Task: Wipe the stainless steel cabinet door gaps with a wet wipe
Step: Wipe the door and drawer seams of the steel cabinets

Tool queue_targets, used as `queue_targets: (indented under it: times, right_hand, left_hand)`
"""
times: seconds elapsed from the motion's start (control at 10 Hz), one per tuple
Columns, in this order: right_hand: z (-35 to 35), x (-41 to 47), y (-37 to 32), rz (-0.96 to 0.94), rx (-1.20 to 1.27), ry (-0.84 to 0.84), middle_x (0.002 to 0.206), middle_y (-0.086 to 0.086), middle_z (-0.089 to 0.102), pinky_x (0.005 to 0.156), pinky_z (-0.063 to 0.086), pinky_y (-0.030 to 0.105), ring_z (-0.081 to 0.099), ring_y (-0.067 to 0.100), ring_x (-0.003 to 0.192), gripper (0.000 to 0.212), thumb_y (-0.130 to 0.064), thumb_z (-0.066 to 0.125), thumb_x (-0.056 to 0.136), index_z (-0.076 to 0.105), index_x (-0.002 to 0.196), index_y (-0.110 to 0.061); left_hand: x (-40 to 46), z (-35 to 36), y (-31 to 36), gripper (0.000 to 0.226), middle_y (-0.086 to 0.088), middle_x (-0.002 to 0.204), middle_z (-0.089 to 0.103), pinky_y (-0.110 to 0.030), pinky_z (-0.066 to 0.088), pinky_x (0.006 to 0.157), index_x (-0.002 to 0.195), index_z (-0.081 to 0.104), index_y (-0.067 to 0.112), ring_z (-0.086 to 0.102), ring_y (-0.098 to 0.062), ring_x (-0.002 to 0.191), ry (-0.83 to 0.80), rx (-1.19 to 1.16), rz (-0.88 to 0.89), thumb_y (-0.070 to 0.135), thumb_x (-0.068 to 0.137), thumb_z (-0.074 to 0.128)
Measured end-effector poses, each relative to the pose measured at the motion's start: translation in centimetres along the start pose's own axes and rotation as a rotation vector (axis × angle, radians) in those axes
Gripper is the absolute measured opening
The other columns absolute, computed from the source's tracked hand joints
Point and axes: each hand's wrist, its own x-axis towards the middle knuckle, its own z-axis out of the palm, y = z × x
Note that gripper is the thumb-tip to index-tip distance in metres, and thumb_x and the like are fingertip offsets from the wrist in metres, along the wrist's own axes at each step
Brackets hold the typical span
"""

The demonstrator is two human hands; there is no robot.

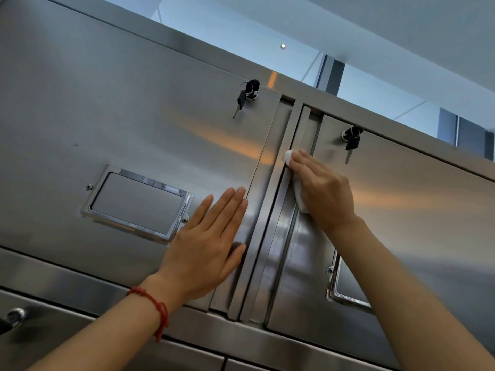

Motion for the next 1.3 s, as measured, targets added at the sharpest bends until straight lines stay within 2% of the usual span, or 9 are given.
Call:
queue_targets:
  times: [0.1,0.3,0.5,0.6,0.7,0.9,1.0,1.1,1.3]
  right_hand:
    - [0.0,-1.1,-0.6,-0.02,0.006,-0.015,0.105,0.021,0.069,0.074,0.058,0.046,0.067,0.034,0.098,0.025,0.008,0.064,0.077,0.07,0.101,0.007]
    - [-0.5,-1.9,-0.8,-0.052,0.001,-0.083,0.107,0.021,0.068,0.071,0.059,0.045,0.066,0.035,0.099,0.031,0.011,0.074,0.071,0.07,0.102,0.008]
    - [0.1,0.0,-0.1,0.012,-0.029,-0.01,0.105,0.021,0.069,0.071,0.059,0.046,0.067,0.035,0.097,0.026,0.008,0.056,0.081,0.069,0.103,0.008]
    - [0.2,-1.0,-0.7,0.0,-0.021,-0.001,0.108,0.021,0.068,0.074,0.058,0.046,0.066,0.034,0.1,0.026,0.008,0.056,0.083,0.068,0.106,0.008]
    - [-0.1,-1.3,-0.5,-0.03,-0.025,-0.019,0.106,0.022,0.068,0.072,0.059,0.046,0.067,0.035,0.097,0.03,0.012,0.069,0.073,0.069,0.103,0.008]
    - [-0.3,-0.4,-0.3,-0.009,-0.014,-0.019,0.105,0.021,0.069,0.07,0.059,0.046,0.067,0.035,0.097,0.029,0.011,0.063,0.073,0.07,0.102,0.008]
    - [-0.5,-1.0,-0.5,-0.04,-0.016,-0.048,0.106,0.022,0.068,0.072,0.059,0.047,0.066,0.036,0.098,0.029,0.012,0.068,0.073,0.069,0.102,0.009]
    - [-0.5,-0.4,-0.2,-0.023,-0.008,-0.038,0.104,0.022,0.069,0.068,0.059,0.048,0.067,0.036,0.096,0.029,0.013,0.07,0.071,0.07,0.099,0.009]
    - [-0.4,-1.1,-1.0,0.02,0.013,-0.053,0.106,0.022,0.068,0.071,0.059,0.048,0.066,0.036,0.098,0.03,0.011,0.07,0.073,0.069,0.103,0.008]
  left_hand:
    - [0.0,-0.1,0.0,0.062,-0.017,0.151,0.025,-0.044,0.022,0.109,0.142,0.031,0.0,0.024,-0.031,0.139,-0.008,-0.003,-0.003,0.041,0.094,0.028]
    - [0.1,-0.1,0.1,0.062,-0.017,0.15,0.026,-0.044,0.024,0.108,0.141,0.033,0.0,0.026,-0.031,0.139,0.002,-0.005,-0.002,0.04,0.094,0.029]
    - [0.1,-0.1,0.0,0.062,-0.017,0.151,0.026,-0.044,0.023,0.109,0.141,0.032,0.0,0.025,-0.03,0.139,0.001,-0.008,-0.003,0.04,0.094,0.029]
    - [0.0,-0.1,0.0,0.062,-0.017,0.151,0.026,-0.043,0.022,0.11,0.142,0.032,0.0,0.025,-0.03,0.139,0.001,-0.005,-0.003,0.04,0.094,0.028]
    - [0.1,-0.1,0.0,0.062,-0.017,0.151,0.026,-0.043,0.024,0.108,0.141,0.032,0.0,0.025,-0.031,0.139,-0.003,-0.007,-0.002,0.04,0.094,0.028]
    - [0.0,-0.1,0.0,0.062,-0.017,0.151,0.025,-0.043,0.022,0.109,0.141,0.032,0.0,0.025,-0.031,0.139,-0.003,0.001,-0.003,0.04,0.094,0.028]
    - [0.0,-0.1,0.0,0.062,-0.017,0.151,0.026,-0.044,0.023,0.109,0.141,0.032,0.0,0.025,-0.03,0.139,-0.002,0.004,0.0,0.04,0.094,0.028]
    - [0.1,0.0,0.0,0.062,-0.017,0.151,0.026,-0.043,0.023,0.109,0.142,0.032,0.001,0.025,-0.03,0.139,-0.002,-0.002,-0.002,0.041,0.094,0.028]
    - [0.1,0.0,0.0,0.062,-0.017,0.151,0.026,-0.044,0.023,0.109,0.142,0.032,0.0,0.025,-0.03,0.139,0.0,0.006,0.0,0.041,0.094,0.028]
